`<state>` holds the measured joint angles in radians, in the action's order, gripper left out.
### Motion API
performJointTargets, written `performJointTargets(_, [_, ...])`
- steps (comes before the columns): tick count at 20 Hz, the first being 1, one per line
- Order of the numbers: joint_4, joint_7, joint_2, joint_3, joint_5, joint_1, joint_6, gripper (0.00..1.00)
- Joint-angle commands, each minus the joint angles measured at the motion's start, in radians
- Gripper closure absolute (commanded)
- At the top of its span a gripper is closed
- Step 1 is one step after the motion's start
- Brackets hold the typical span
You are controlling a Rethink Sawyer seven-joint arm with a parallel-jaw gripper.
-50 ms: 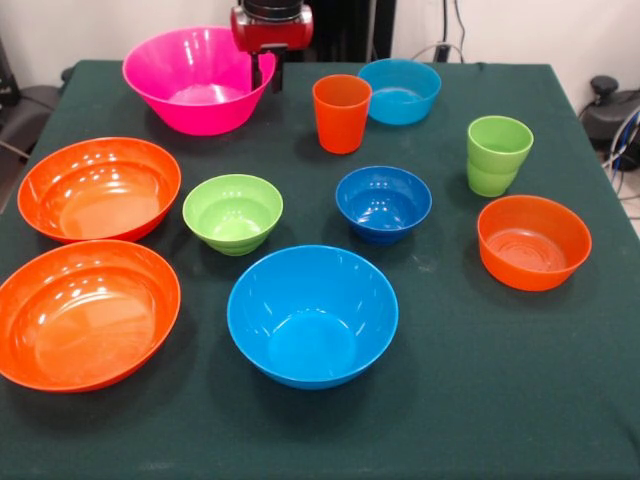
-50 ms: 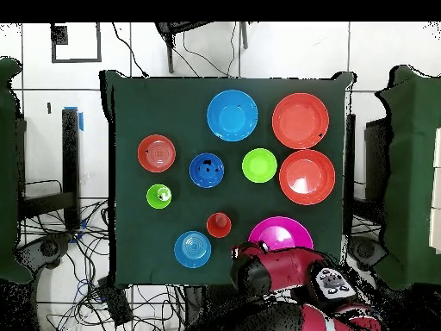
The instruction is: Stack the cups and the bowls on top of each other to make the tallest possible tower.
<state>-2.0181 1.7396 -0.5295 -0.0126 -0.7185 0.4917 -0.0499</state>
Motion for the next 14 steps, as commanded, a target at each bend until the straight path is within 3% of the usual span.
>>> performJointTargets(1, [0.115, 0.043, 0.060, 0.124, -0.004, 0.016, -0.022, 1.00])
performJointTargets(7, [0.116, 0.041, 0.050, 0.131, 0.001, 0.011, -0.032, 1.00])
performJointTargets(14, [0.049, 0.042, -0.050, 0.158, 0.032, -0.007, -0.078, 1.00])
